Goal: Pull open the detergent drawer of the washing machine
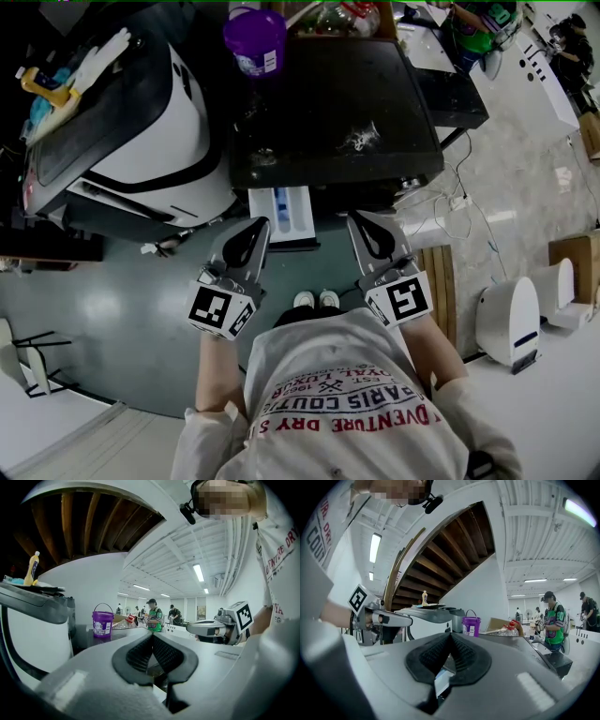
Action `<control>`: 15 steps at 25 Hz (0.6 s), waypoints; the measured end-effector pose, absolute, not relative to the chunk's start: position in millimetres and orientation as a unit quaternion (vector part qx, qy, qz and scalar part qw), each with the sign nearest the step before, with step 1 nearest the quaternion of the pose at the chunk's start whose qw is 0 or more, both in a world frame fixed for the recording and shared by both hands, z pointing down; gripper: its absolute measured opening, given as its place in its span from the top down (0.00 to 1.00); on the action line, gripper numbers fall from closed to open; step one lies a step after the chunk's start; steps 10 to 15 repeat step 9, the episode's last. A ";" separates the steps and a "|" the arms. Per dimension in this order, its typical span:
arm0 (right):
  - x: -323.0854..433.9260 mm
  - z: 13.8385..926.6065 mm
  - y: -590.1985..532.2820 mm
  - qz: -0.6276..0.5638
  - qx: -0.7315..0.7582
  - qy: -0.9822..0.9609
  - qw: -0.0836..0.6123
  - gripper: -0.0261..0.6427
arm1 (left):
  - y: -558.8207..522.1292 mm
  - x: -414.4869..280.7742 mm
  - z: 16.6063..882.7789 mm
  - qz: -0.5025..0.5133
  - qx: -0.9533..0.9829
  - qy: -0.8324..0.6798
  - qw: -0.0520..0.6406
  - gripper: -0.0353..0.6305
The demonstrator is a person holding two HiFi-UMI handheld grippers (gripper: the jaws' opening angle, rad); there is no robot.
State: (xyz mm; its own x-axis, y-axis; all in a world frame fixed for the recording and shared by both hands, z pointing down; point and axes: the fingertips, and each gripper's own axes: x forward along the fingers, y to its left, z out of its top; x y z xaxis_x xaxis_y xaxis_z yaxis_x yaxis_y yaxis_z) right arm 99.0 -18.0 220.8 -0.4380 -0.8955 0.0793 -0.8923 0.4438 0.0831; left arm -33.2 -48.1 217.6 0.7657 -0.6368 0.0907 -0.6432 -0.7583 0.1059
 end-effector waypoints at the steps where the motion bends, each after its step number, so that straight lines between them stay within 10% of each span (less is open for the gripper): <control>1: 98.5 221.2 -17.9 -0.015 0.527 -0.848 0.056 0.96 | -47.7 -33.4 217.9 0.025 0.937 -0.342 0.065 0.94; 15: 91.7 224.1 -18.1 -0.012 0.523 -0.850 0.060 0.96 | -48.1 -38.3 224.1 0.026 0.935 -0.347 0.065 0.94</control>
